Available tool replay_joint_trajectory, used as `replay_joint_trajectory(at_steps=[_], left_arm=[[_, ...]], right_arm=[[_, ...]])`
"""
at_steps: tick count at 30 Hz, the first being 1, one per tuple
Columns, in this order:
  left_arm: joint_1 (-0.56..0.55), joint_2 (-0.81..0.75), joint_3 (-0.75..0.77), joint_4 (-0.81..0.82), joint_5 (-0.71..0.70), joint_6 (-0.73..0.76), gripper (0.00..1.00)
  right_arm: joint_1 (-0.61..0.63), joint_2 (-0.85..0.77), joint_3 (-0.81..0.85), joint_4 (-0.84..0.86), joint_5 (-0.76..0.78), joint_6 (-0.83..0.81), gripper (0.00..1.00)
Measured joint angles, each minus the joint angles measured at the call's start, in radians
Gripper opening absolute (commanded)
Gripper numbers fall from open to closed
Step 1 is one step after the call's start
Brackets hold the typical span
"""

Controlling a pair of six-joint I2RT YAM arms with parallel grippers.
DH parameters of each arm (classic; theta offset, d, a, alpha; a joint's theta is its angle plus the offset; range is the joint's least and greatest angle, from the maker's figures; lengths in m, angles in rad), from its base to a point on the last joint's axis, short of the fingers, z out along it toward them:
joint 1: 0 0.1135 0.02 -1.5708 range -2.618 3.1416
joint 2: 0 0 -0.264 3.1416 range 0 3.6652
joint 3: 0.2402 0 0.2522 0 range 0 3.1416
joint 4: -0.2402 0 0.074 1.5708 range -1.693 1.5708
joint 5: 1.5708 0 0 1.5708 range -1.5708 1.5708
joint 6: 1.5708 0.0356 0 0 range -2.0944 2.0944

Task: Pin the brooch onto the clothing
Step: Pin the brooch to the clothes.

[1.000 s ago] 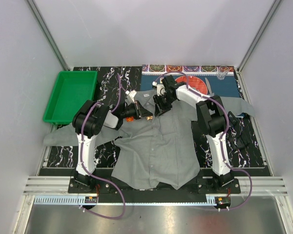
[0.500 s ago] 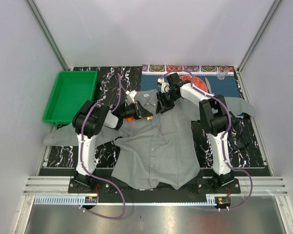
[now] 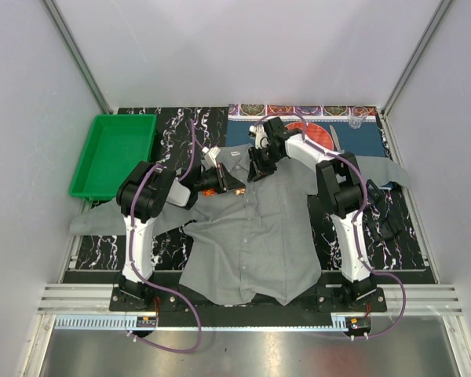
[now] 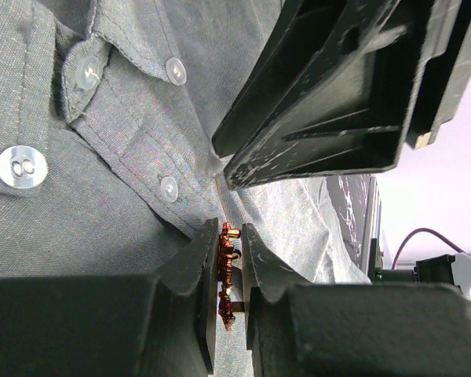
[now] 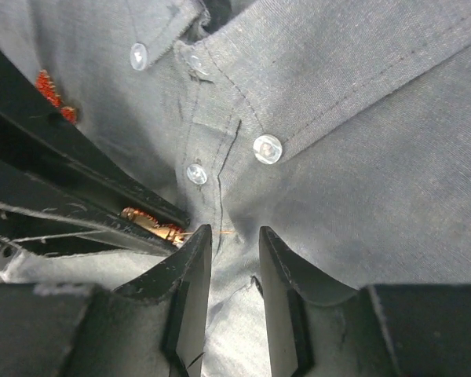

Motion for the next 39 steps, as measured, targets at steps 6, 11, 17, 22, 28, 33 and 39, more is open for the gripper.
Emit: replay_joint_trajectory(at_steps=[6,11,17,22,28,33,39], left_arm=[[-0.003,0.001,0.0,0.0,0.0,0.001,0.0],[-0.003,0.002,0.0,0.0,0.0,0.001,0.0],[0.0,0.03,-0.012,0.146,0.018,-0.089,0.0],[0.013,0.098,-0.032,0.253,0.032,-0.238,0.0],[0.026,0.102,-0.054,0.289,0.037,-0.292,0.0],[0.03,0.102,-0.066,0.293,0.044,-0.329,0.0],[0.033,0.096,-0.079,0.293,0.063,-0.34,0.0]], right_arm=[[0.018,0.025,0.008,-0.003,0.032,-0.013,0.22],[0.023,0.032,0.012,-0.001,0.047,-0.013,0.0],[0.023,0.031,0.012,0.002,0.051,-0.011,0.0],[0.019,0.024,0.012,0.005,0.034,0.002,0.0],[0.003,0.0,0.011,0.005,-0.007,0.02,0.0],[-0.008,-0.013,-0.004,0.009,-0.047,0.02,0.0],[-0.011,-0.021,-0.019,0.011,-0.075,0.02,0.0]])
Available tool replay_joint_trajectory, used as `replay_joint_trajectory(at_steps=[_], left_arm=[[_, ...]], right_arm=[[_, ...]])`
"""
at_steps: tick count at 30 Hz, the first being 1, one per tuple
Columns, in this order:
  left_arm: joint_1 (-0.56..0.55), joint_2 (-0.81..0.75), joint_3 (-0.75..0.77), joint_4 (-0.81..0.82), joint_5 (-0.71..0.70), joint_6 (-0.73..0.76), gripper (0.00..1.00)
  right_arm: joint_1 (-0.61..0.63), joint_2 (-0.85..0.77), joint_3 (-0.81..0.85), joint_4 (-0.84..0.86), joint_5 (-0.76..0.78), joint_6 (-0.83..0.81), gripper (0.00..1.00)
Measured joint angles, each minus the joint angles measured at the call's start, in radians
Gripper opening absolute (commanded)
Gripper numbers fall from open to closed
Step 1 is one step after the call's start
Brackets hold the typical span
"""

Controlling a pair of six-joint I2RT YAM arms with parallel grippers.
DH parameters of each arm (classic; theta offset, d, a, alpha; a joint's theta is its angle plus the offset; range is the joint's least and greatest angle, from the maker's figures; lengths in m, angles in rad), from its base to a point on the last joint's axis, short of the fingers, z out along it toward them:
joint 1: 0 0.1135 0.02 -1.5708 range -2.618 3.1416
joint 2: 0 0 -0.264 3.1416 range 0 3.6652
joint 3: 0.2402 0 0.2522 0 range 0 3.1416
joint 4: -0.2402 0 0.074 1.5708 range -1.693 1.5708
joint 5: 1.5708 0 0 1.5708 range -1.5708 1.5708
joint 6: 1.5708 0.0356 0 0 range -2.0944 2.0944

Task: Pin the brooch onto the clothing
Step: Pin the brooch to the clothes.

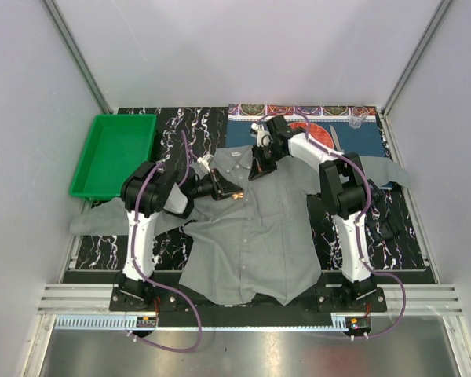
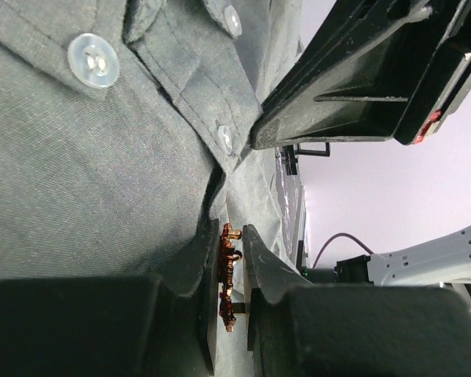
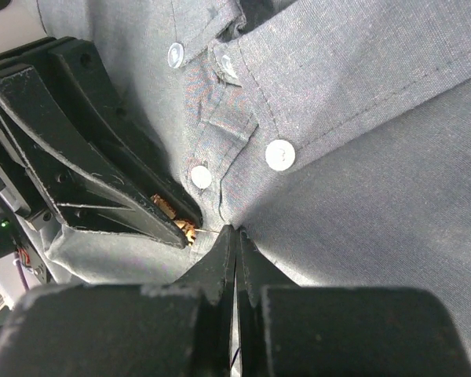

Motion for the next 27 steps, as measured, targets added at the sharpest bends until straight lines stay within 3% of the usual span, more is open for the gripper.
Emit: replay_joint_trajectory(at_steps=[27], left_arm=[[0.025,-0.097,0.043,0.0,0.146,0.059,0.0]], right_arm=[[-0.05,-0.027,-0.012,0.019,-0.157,-0.034,0.0]])
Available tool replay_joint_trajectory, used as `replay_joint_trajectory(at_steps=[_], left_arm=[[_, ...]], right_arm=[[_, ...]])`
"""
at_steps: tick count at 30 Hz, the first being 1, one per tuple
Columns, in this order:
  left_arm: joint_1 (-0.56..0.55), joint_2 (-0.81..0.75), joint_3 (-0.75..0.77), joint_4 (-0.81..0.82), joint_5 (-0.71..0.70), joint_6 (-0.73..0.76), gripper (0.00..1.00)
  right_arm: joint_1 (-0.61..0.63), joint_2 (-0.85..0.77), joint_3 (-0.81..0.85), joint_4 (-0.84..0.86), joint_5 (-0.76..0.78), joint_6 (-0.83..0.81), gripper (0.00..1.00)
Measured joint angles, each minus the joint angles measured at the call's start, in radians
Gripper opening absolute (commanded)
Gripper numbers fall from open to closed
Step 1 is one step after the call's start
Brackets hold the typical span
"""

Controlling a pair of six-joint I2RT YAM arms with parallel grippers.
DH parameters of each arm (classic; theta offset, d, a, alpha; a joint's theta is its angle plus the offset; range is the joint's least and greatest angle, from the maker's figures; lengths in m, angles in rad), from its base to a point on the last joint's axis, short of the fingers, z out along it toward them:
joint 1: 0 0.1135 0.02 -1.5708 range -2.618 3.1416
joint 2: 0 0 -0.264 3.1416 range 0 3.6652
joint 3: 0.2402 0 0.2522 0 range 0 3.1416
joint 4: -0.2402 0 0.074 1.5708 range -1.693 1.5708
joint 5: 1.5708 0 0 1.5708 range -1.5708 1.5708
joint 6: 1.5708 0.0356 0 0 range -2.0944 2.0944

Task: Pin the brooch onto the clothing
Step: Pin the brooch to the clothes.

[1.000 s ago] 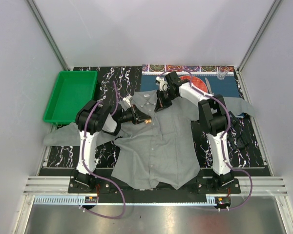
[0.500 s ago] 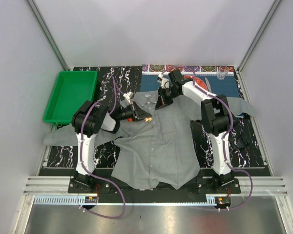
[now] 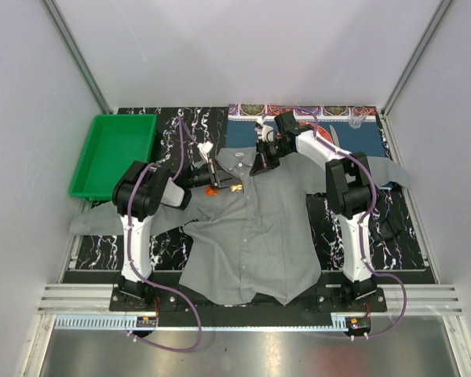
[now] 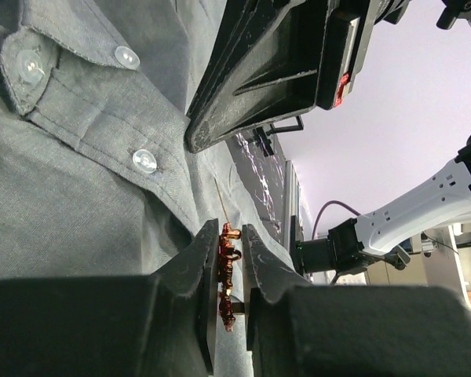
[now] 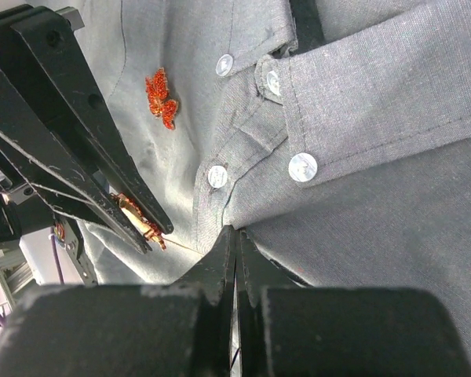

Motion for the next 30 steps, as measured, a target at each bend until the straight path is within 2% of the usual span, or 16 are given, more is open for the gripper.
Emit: replay_joint_trajectory(at_steps=[30], left_arm=[[0.001,0.0,0.038,0.0,0.002,0.008,0.0]], right_arm=[[-0.001,-0.025,-0.021,0.006,-0.06,0.0,0.0]])
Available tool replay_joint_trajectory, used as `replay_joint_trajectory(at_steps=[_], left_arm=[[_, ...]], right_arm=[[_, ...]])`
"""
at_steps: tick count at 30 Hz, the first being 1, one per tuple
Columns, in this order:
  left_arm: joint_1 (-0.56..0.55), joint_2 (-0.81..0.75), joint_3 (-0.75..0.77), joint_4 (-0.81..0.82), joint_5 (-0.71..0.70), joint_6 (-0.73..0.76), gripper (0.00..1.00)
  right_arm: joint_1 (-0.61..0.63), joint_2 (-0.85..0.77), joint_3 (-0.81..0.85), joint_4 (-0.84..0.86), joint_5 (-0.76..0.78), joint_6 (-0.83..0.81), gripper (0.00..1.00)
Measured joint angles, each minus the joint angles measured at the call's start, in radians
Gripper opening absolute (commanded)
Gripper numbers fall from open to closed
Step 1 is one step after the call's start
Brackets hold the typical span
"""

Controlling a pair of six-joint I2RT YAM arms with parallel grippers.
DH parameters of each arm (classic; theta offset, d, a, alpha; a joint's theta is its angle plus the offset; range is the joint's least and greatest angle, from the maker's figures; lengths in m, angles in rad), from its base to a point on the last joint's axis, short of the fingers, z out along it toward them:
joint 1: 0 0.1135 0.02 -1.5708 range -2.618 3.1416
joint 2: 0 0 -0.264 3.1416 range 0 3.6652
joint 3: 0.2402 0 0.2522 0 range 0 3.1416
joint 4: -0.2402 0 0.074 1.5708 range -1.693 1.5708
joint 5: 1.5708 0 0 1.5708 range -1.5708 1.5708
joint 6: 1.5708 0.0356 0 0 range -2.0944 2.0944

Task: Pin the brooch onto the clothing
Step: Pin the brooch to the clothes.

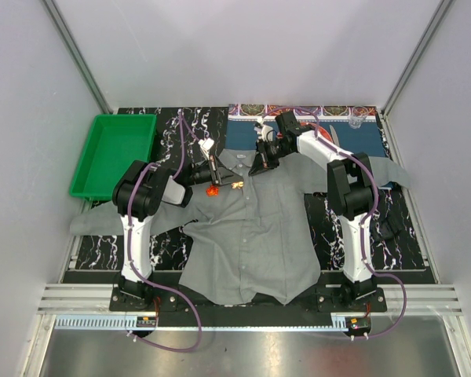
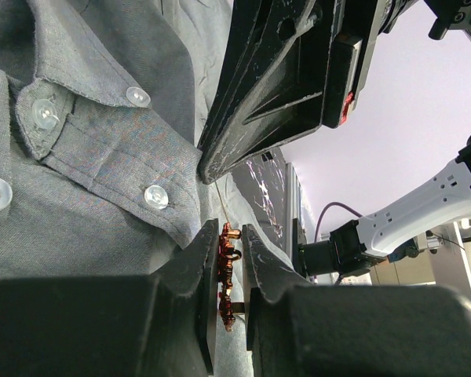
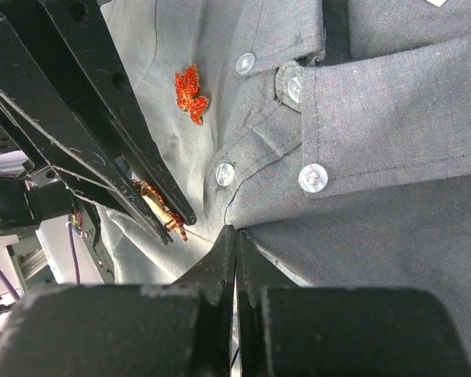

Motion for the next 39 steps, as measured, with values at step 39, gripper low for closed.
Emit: replay_joint_trajectory(at_steps=[39], left_arm=[[0.005,0.004,0.0,0.0,0.0,0.015,0.0]], right_arm=[[-0.006,-0.002,-0.001,0.005,-0.02,0.0,0.0]])
